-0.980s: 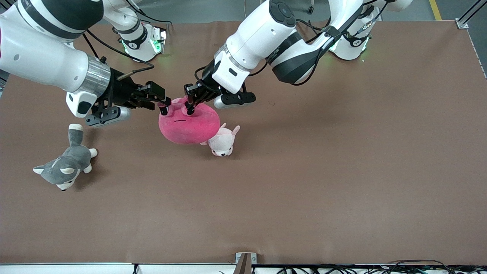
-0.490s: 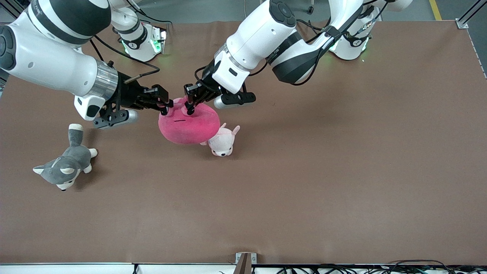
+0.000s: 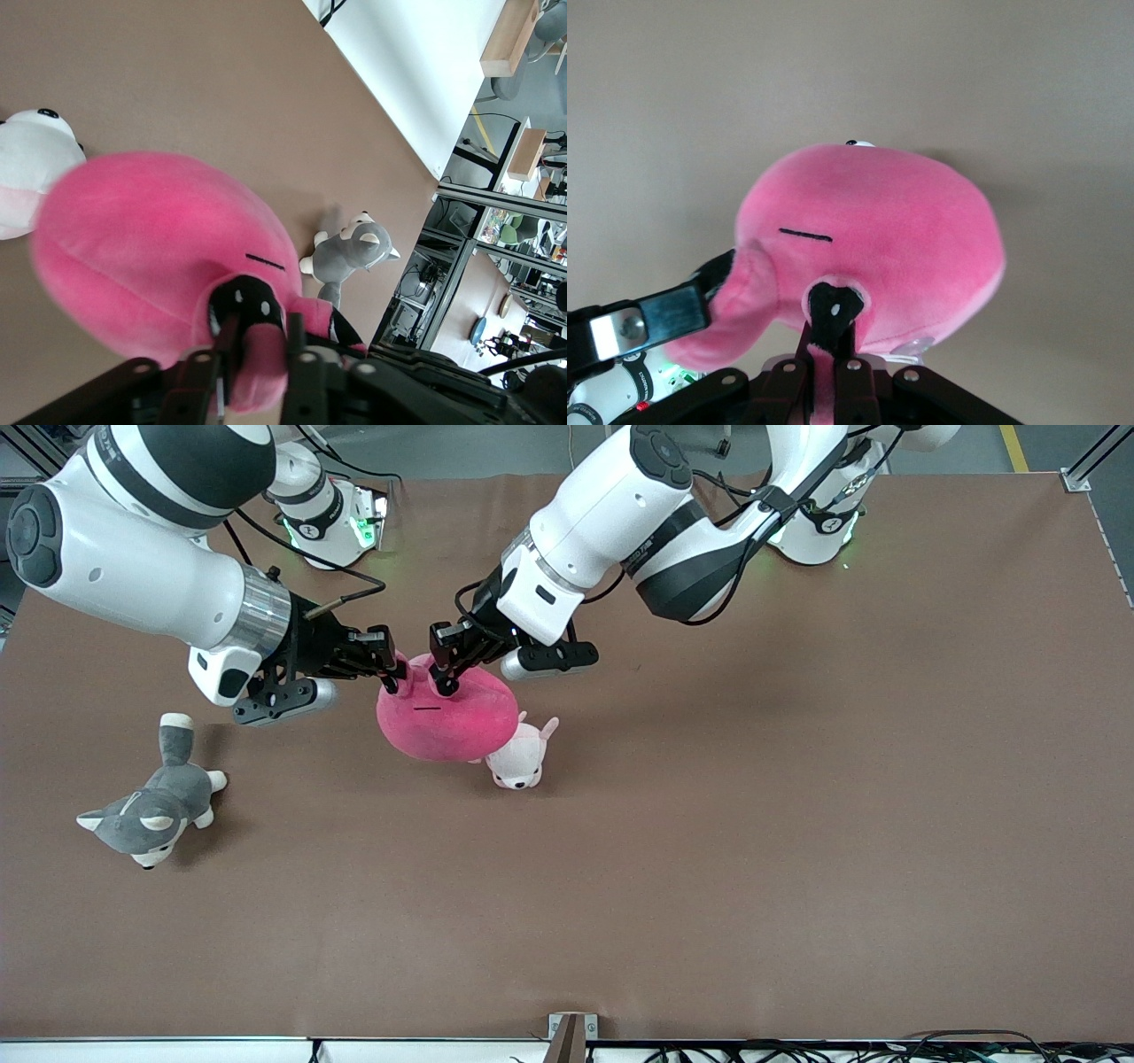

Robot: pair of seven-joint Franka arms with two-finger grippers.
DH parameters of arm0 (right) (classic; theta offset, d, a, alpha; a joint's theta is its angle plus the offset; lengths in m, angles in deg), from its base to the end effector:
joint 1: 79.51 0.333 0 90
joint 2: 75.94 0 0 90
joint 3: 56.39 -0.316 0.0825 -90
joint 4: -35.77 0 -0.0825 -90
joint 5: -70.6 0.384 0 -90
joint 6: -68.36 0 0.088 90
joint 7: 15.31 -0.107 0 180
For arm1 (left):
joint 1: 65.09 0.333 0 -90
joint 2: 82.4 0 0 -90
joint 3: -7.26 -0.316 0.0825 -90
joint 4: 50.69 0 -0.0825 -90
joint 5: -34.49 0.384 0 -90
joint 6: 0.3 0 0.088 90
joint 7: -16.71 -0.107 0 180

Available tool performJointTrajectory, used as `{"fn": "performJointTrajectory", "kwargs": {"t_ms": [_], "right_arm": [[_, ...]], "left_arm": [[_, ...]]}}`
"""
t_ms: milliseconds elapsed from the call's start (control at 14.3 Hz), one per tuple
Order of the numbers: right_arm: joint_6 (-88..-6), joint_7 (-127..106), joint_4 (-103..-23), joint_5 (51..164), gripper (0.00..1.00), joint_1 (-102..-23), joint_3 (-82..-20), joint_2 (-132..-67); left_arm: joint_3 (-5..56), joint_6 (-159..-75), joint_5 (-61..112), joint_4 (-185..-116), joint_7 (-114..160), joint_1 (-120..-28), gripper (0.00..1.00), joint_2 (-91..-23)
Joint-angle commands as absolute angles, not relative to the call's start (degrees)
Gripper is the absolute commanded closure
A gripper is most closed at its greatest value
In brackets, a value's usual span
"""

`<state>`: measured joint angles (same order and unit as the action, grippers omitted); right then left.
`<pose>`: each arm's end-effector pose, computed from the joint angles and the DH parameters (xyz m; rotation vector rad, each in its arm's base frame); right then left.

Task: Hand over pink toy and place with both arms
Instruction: 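Open the left gripper and carry the plush toward the grey cat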

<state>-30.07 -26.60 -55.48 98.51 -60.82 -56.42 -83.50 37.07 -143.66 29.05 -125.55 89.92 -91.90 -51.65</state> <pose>0.5585 0.2352 0.5612 -2.6715 -0.0738 0.1785 0.4949 -0.5633 0.5457 2.2869 0.5899 0.0356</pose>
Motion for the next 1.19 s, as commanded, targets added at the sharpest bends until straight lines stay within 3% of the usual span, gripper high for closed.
{"fn": "performJointTrajectory", "kwargs": {"t_ms": [0, 280, 420, 840, 1120], "right_arm": [[-29.99, -26.21, -55.46, 98.03, 0.98, -61.23, -55.95, -83.33], [-29.90, -20.08, -55.55, 98.03, 0.99, -66.57, -55.86, -84.81], [-27.98, -13.76, -55.38, 98.20, 0.98, -70.88, -55.86, -87.18], [-27.27, 4.62, -55.46, 98.38, 0.98, -80.99, -55.86, -96.41], [-27.88, 12.70, -55.11, 99.25, 0.98, -84.60, -55.95, -101.94]], "left_arm": [[36.44, -143.73, 32.46, -125.05, 91.15, -92.34, 0.00, -52.51], [36.35, -143.29, 36.15, -125.93, 91.24, -91.20, 0.00, -53.74], [36.35, -141.99, 37.04, -127.41, 91.41, -88.23, 0.00, -57.76], [36.35, -128.91, 37.30, -127.69, 89.41, -77.42, 0.00, -68.85], [36.44, -114.50, 37.22, -127.60, 74.93, -68.37, 0.00, -74.12]]}}
